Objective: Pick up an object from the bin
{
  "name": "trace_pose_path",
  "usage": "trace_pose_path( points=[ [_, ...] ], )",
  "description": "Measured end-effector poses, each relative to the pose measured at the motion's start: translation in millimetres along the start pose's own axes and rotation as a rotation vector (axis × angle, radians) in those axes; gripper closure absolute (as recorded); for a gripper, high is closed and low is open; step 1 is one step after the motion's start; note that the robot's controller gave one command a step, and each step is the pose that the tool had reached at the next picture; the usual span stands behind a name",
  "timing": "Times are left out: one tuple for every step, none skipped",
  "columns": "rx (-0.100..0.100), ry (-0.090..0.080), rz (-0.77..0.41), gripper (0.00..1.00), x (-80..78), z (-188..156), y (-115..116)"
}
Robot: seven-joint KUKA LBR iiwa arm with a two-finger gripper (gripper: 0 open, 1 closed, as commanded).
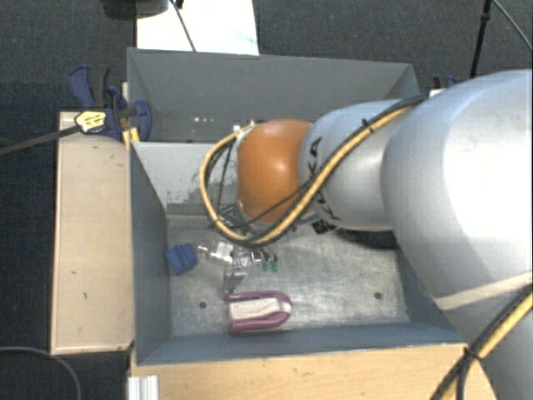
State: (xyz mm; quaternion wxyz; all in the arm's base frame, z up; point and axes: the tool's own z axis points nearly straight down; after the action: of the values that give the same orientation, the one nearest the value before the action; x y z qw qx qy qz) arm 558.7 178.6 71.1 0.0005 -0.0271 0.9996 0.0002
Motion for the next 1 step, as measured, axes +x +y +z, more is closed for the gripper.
trace_pose_path(
  points=[
    [-0.001, 0.002, 0.005, 1.0, 0.5, 0.3, -0.3]
  ],
)
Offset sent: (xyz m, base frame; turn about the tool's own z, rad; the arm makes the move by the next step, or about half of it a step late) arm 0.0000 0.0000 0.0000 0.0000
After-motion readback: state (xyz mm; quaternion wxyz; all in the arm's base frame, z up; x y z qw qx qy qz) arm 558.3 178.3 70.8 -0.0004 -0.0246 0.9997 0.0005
